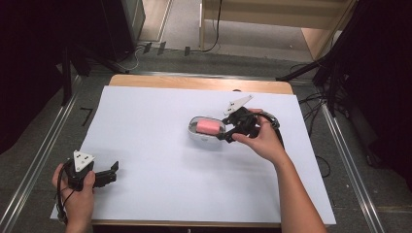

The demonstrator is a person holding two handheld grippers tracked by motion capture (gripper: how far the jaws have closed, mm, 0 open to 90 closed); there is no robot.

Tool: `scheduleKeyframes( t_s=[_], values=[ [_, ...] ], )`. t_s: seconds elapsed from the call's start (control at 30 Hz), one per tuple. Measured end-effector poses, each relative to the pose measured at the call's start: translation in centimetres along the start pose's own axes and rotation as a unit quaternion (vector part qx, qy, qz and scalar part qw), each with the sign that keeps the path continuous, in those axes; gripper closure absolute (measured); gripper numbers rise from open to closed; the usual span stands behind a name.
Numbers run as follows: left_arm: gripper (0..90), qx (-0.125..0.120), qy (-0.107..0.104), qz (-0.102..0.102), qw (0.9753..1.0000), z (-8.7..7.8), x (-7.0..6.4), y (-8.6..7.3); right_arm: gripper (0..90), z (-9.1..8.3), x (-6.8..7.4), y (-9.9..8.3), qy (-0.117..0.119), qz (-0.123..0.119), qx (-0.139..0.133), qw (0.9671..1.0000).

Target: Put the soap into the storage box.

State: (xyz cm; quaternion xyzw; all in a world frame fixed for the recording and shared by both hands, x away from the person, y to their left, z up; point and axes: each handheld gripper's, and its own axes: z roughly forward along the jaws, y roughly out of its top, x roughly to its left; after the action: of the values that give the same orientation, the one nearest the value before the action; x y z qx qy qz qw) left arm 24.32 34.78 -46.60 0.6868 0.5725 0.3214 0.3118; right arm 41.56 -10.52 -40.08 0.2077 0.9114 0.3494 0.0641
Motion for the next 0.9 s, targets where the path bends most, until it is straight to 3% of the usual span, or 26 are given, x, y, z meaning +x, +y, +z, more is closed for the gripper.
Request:
scheduleKeyframes(
  t_s=[0.43,0.9],
  values=[
    [0.0,0.000,0.000,0.000,1.0000,0.0,0.0,0.0,27.8,-0.9,0.2,-2.4,-0.012,0.030,-0.011,0.9994],
    [0.0,0.000,0.000,0.000,1.0000,0.0,0.0,0.0,20.5,-1.9,0.6,-4.9,-0.047,0.066,-0.023,0.9964]
  ],
)
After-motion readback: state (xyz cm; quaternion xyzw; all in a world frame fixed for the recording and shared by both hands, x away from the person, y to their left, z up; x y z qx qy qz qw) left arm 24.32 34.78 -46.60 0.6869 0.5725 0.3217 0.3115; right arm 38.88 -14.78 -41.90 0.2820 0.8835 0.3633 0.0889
